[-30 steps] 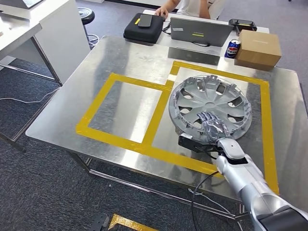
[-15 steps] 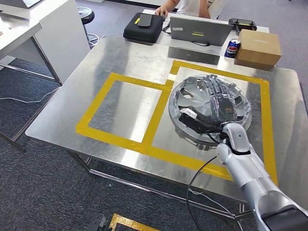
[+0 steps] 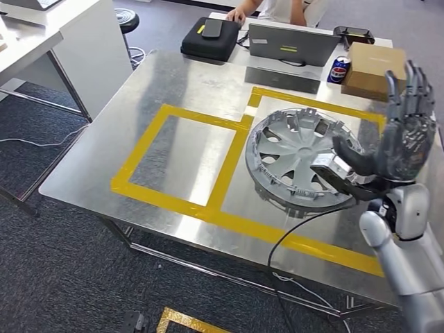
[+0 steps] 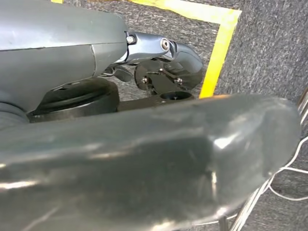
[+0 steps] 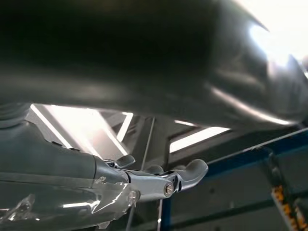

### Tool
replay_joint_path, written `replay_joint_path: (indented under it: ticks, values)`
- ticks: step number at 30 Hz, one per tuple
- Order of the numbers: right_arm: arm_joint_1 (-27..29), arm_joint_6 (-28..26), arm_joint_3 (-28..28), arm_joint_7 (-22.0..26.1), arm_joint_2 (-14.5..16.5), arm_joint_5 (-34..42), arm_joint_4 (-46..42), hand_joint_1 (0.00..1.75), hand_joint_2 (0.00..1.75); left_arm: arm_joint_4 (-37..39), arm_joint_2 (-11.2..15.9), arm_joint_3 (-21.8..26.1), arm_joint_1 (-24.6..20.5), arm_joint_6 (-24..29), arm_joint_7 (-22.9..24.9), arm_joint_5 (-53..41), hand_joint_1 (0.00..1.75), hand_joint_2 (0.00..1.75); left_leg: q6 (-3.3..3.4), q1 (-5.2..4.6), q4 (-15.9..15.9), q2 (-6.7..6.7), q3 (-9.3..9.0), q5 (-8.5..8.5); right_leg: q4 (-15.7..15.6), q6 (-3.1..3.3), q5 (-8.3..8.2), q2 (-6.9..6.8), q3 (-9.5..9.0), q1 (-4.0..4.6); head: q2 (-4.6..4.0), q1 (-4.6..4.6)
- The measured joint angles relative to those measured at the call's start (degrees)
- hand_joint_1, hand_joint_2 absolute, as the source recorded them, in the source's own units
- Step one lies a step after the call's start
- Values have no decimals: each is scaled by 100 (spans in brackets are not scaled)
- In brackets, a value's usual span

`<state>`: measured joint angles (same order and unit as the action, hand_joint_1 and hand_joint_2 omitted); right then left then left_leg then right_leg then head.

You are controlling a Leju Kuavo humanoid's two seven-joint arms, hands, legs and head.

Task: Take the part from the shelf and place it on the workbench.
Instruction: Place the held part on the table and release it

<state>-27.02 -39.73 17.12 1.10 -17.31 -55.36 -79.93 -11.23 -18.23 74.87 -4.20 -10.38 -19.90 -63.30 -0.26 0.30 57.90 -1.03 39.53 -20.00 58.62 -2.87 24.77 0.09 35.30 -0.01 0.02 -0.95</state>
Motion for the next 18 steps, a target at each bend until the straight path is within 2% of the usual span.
replay_joint_path:
  ticks: [4, 8, 13, 15, 18]
  values:
    - [518, -28, -470, 113, -225, -81, -726, 0, 0, 0, -2, 62, -10, 27, -22, 22, 0, 0, -4, -2, 0, 30, 1, -6, 0, 8, -11, 41, 15, -2, 0, -3]
    - [1273, -32, -1024, 282, -456, -7, -1432, 0, 0, 0, -8, 103, -15, 223, -23, 24, 0, 0, -3, 5, 0, 8, -5, -9, -1, 34, 36, 6, 32, 0, 0, -2]
    - [2631, -34, -2443, 1520, -380, 1475, -2530, 0, 0, 0, -22, 183, 9, 327, -35, 84, 0, 0, -10, 0, -1, -4, 8, -17, 1, 9, 17, -7, 2, 0, 0, -2]
    - [3054, -33, -2988, 1956, -213, 2065, -2863, 0, 0, 0, -36, 217, 2, 341, -64, 125, 0, 0, -12, 0, 0, 0, 8, -23, 1, 12, 20, 4, 17, -1, 0, -3]
    - [3626, -21, -3875, 2575, 159, 3421, -3315, 0, 0, 0, -54, 273, -3, 387, -112, 172, 0, 0, -9, 0, -1, -1, -1, -41, 1, 32, 54, 2, 32, -1, 0, 0]
